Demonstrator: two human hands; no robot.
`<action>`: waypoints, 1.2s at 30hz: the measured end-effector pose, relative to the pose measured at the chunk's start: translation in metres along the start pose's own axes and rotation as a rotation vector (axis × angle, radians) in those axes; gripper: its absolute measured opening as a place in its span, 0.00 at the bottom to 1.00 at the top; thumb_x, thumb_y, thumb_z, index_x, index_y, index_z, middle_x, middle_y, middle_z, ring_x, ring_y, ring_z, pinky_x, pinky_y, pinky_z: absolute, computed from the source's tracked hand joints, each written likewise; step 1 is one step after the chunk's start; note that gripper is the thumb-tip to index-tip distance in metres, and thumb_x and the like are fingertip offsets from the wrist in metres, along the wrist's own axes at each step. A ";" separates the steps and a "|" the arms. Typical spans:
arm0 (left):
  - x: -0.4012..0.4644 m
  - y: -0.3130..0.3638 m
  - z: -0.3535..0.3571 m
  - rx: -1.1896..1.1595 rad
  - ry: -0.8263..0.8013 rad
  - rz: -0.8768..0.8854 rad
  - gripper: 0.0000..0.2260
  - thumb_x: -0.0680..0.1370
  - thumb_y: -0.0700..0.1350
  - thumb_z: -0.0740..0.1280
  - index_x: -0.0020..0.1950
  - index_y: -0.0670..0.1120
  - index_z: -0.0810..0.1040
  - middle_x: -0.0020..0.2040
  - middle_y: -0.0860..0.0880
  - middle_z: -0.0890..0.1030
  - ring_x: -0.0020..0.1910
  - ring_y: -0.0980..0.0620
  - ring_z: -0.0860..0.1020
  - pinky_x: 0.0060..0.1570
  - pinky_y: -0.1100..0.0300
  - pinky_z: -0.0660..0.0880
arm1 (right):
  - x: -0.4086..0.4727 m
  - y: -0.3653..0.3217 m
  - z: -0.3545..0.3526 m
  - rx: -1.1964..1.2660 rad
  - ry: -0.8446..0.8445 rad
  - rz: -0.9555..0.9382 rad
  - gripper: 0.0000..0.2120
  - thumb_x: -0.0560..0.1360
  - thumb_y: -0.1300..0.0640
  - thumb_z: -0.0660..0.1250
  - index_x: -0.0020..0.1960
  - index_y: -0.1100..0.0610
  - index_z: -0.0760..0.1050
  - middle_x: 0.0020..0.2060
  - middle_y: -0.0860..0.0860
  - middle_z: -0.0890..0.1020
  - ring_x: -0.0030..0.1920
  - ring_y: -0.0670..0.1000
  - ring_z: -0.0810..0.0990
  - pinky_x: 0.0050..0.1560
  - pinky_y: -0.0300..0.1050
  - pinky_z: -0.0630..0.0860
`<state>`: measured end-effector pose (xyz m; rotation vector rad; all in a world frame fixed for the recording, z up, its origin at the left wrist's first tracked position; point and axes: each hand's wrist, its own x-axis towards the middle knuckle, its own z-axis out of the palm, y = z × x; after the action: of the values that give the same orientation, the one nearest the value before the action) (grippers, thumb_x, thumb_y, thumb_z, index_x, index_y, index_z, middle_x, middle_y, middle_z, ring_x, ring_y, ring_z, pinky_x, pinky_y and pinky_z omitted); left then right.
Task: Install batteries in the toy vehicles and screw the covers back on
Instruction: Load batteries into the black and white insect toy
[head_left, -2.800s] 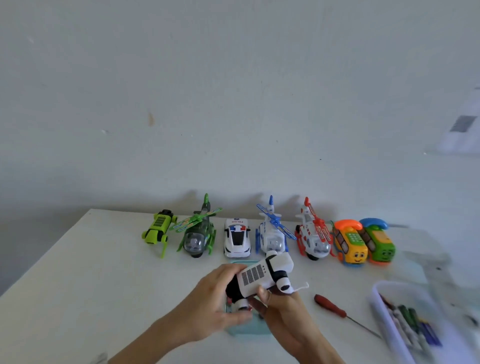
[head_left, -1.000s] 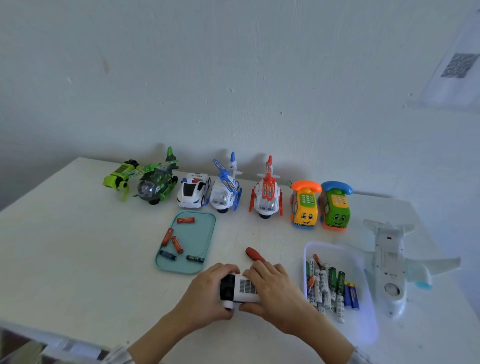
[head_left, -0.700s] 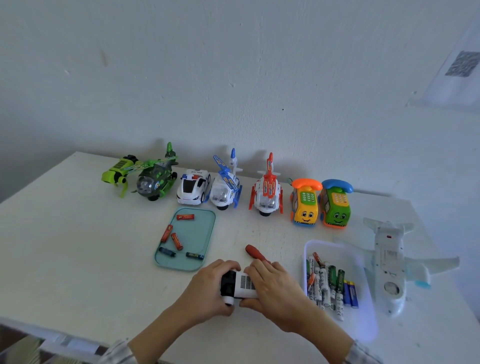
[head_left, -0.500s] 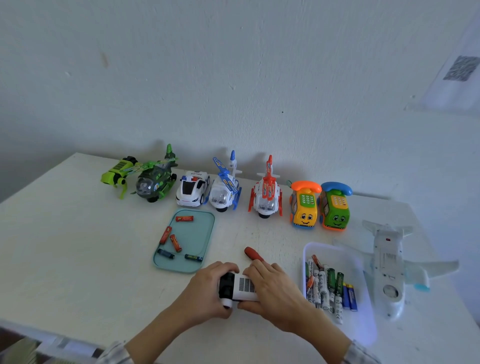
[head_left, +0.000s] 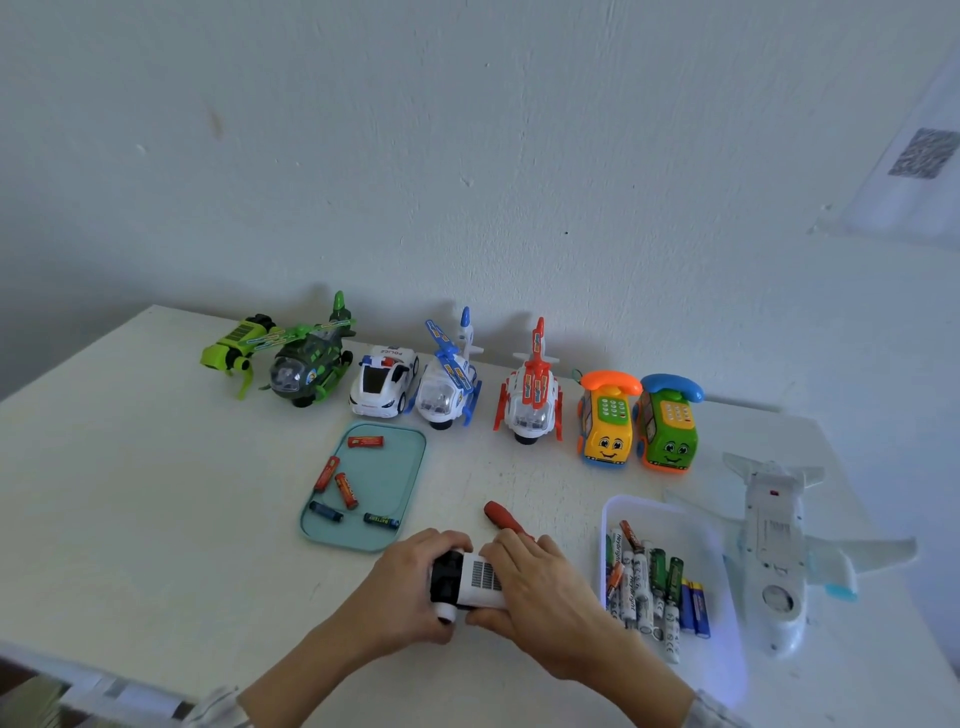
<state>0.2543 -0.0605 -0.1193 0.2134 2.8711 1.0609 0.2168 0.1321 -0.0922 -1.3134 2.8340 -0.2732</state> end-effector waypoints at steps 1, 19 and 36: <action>0.000 0.000 0.000 -0.001 0.001 -0.003 0.28 0.59 0.49 0.73 0.57 0.60 0.72 0.48 0.59 0.75 0.45 0.61 0.74 0.45 0.64 0.74 | 0.001 0.002 0.000 0.035 -0.026 0.008 0.26 0.73 0.32 0.54 0.59 0.51 0.69 0.51 0.46 0.74 0.54 0.47 0.75 0.51 0.41 0.69; 0.001 0.003 0.004 0.007 -0.010 -0.006 0.29 0.59 0.47 0.74 0.59 0.59 0.72 0.49 0.60 0.74 0.46 0.62 0.73 0.46 0.64 0.74 | -0.005 0.011 -0.014 0.197 -0.174 0.101 0.25 0.72 0.39 0.66 0.61 0.52 0.66 0.57 0.45 0.67 0.51 0.44 0.61 0.56 0.40 0.64; -0.003 0.003 0.011 -0.115 0.037 -0.015 0.31 0.61 0.49 0.75 0.63 0.58 0.73 0.52 0.60 0.75 0.50 0.62 0.74 0.48 0.69 0.74 | -0.010 0.007 -0.011 0.026 -0.055 0.000 0.25 0.75 0.34 0.50 0.60 0.52 0.65 0.52 0.47 0.70 0.50 0.49 0.69 0.60 0.47 0.65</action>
<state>0.2590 -0.0517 -0.1253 0.1661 2.8272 1.2355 0.2169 0.1461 -0.0835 -1.2955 2.7758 -0.2693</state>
